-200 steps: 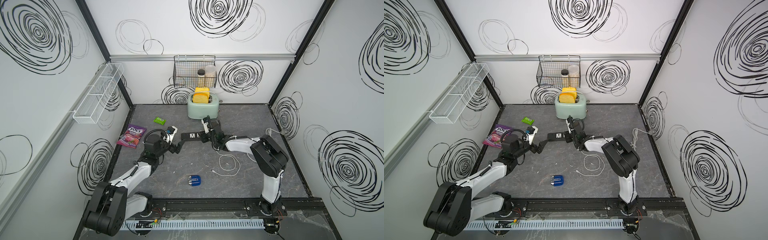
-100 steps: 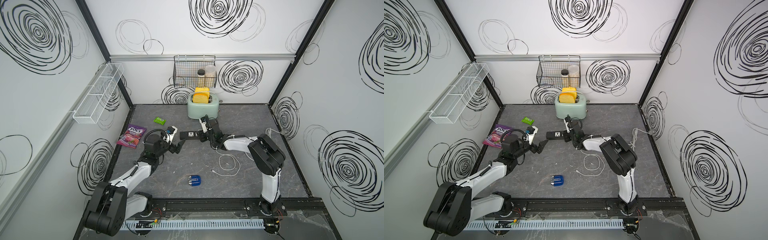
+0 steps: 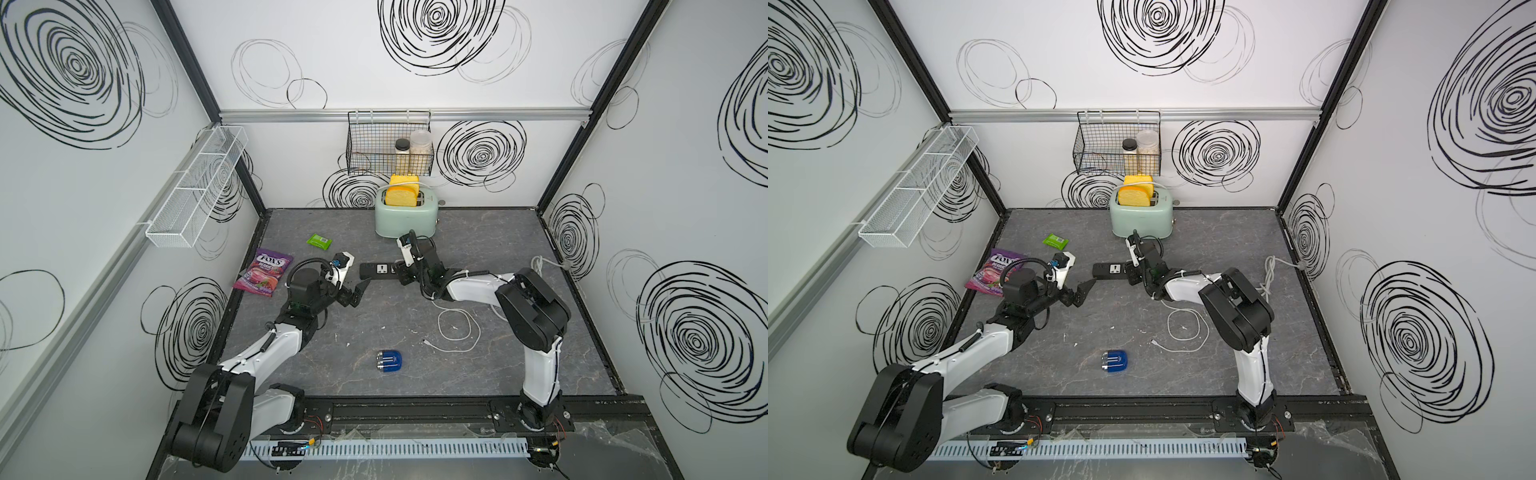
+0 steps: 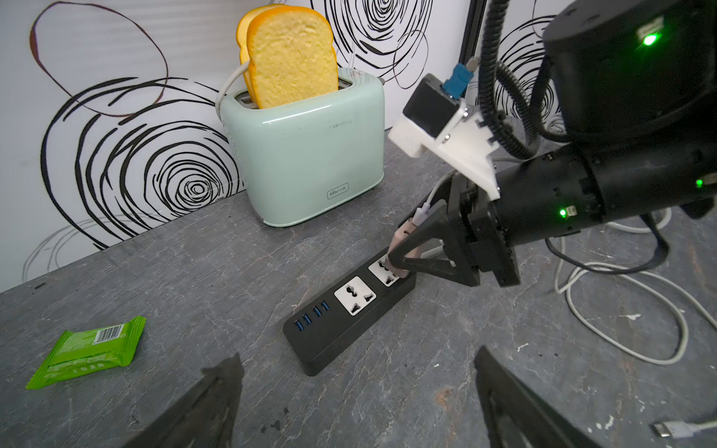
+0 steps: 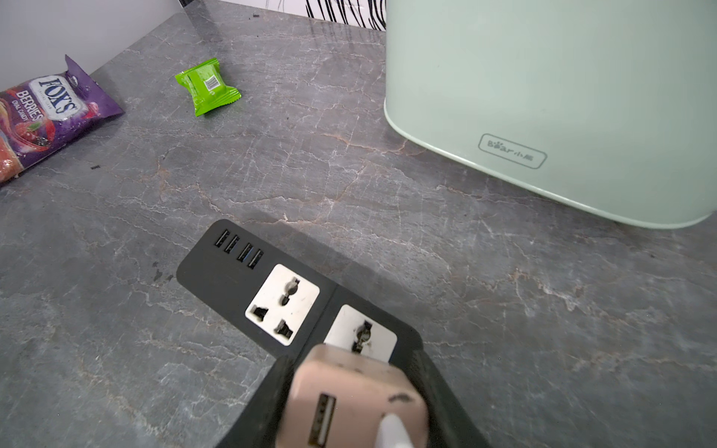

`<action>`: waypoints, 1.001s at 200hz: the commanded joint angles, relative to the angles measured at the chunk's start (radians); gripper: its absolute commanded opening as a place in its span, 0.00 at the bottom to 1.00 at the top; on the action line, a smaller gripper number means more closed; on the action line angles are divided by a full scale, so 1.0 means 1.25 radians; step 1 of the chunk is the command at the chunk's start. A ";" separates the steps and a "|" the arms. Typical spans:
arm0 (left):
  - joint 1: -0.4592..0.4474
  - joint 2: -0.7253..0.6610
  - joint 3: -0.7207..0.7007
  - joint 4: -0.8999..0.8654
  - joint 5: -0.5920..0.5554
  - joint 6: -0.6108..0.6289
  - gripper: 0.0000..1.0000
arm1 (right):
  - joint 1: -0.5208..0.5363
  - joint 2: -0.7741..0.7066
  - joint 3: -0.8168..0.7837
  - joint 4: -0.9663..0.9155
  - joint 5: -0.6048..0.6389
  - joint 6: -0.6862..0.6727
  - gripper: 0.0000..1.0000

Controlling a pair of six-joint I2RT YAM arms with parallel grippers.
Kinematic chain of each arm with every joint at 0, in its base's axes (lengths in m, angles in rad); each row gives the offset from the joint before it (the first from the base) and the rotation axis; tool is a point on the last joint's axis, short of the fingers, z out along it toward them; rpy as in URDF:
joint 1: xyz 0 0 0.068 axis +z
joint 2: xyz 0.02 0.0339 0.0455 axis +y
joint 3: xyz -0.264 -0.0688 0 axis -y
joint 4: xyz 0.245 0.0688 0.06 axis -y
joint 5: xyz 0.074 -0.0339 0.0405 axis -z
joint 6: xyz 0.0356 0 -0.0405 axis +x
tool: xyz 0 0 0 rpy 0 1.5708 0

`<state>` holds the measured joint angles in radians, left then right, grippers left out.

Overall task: Charge the electric shaver
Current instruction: Insert the plug into the socket.

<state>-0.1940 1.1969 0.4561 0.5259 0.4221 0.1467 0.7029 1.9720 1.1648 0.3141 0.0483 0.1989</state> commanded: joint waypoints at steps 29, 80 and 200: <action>0.009 -0.003 -0.003 0.040 0.012 -0.010 0.97 | 0.006 0.014 0.015 -0.009 -0.003 -0.001 0.00; 0.010 -0.001 -0.003 0.042 0.013 -0.012 0.97 | 0.012 0.046 0.040 -0.044 -0.009 0.007 0.00; 0.007 -0.034 -0.008 0.066 0.019 -0.049 0.97 | 0.075 0.116 0.089 -0.267 0.126 0.096 0.00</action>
<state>-0.1932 1.1862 0.4549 0.5262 0.4290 0.1112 0.7891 2.0762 1.3457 0.1310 0.2401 0.2348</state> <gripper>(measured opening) 0.969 0.448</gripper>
